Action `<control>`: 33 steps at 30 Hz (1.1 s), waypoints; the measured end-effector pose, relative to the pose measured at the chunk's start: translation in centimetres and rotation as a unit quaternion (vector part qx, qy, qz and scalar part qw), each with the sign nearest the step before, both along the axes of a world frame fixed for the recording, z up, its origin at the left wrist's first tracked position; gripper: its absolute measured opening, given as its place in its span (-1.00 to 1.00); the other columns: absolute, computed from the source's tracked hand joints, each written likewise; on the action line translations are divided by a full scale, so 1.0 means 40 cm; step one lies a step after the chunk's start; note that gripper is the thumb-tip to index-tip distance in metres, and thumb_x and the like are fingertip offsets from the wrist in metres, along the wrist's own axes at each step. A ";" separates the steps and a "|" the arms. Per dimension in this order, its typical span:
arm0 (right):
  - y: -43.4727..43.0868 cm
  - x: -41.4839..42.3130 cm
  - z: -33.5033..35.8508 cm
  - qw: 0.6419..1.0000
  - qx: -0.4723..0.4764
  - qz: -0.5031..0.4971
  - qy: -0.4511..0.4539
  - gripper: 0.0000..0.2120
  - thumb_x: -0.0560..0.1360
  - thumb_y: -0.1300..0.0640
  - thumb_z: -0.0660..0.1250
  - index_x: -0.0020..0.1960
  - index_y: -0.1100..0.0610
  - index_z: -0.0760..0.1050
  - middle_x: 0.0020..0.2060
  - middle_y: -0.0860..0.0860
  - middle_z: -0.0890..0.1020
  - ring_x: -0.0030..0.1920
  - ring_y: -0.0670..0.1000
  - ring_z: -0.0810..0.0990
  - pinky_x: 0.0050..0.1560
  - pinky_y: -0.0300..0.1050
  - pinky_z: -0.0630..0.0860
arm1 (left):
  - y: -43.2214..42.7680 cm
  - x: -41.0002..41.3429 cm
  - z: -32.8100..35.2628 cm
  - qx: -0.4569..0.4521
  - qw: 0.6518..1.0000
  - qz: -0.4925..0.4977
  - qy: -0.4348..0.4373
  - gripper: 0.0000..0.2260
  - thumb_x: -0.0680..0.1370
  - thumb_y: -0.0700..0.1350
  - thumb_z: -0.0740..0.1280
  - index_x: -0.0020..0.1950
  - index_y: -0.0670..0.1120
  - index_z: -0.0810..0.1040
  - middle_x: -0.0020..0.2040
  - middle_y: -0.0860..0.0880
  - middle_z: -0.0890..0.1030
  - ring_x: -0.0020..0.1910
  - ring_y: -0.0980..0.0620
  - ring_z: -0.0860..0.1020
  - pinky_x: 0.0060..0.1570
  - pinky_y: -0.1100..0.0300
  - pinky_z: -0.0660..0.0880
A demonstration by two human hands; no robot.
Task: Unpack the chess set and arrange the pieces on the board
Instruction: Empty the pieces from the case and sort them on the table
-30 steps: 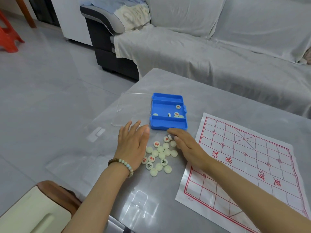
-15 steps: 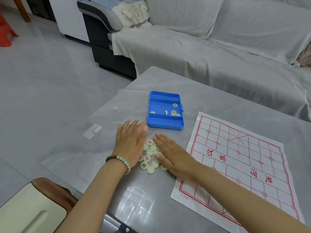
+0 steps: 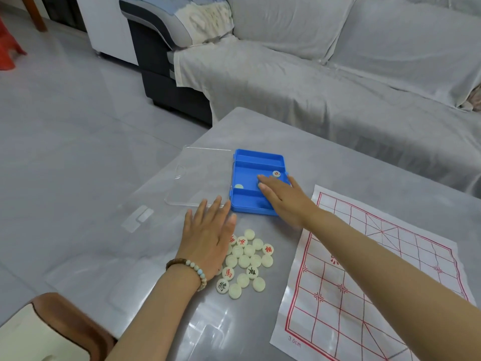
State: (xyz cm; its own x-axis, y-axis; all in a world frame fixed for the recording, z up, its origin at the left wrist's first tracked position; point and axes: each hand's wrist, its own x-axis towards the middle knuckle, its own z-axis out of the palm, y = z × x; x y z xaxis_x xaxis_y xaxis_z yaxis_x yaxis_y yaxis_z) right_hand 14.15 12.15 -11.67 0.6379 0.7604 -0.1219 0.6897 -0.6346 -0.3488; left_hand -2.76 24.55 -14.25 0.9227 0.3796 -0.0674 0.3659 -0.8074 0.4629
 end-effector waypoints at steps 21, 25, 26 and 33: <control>-0.031 0.037 -0.012 0.999 0.012 -0.002 -0.046 -0.39 0.57 -0.19 -0.29 0.40 -0.08 0.35 0.41 -0.16 0.35 0.51 -0.16 -0.07 0.39 -0.13 -0.49 | -0.003 0.013 -0.011 0.005 1.000 0.014 -0.015 -0.32 0.42 0.23 -0.41 0.52 0.10 -0.09 0.53 0.12 -0.08 0.50 0.06 -0.19 0.41 0.09 -0.30; 0.011 0.021 0.005 0.998 0.063 -0.007 -0.006 -0.44 0.60 -0.15 -0.23 0.44 0.01 0.30 0.42 -0.12 0.34 0.49 -0.15 0.04 0.44 -0.17 -0.32 | -0.003 0.013 -0.015 0.009 1.000 0.015 -0.017 -0.23 0.33 0.26 -0.48 0.52 0.10 -0.09 0.53 0.12 -0.08 0.50 0.06 -0.18 0.42 0.07 -0.29; 0.018 0.009 0.014 0.994 0.102 -0.015 0.039 -0.48 0.62 -0.11 -0.19 0.43 0.03 0.32 0.40 -0.11 0.37 0.46 -0.16 0.13 0.44 -0.22 -0.20 | -0.003 0.012 -0.013 0.007 1.000 0.015 -0.020 -0.24 0.34 0.26 -0.48 0.52 0.11 -0.08 0.53 0.13 -0.08 0.50 0.07 -0.19 0.42 0.08 -0.29; 0.072 -0.028 0.009 0.953 0.184 -0.058 0.235 -0.49 0.60 -0.20 -0.17 0.30 -0.03 0.40 0.18 -0.08 0.59 0.27 -0.12 0.41 0.20 -0.23 0.13 | -0.001 0.007 -0.009 -0.007 1.000 0.017 -0.022 -0.31 0.41 0.25 -0.42 0.52 0.11 -0.08 0.53 0.15 -0.07 0.49 0.11 -0.20 0.42 0.09 -0.30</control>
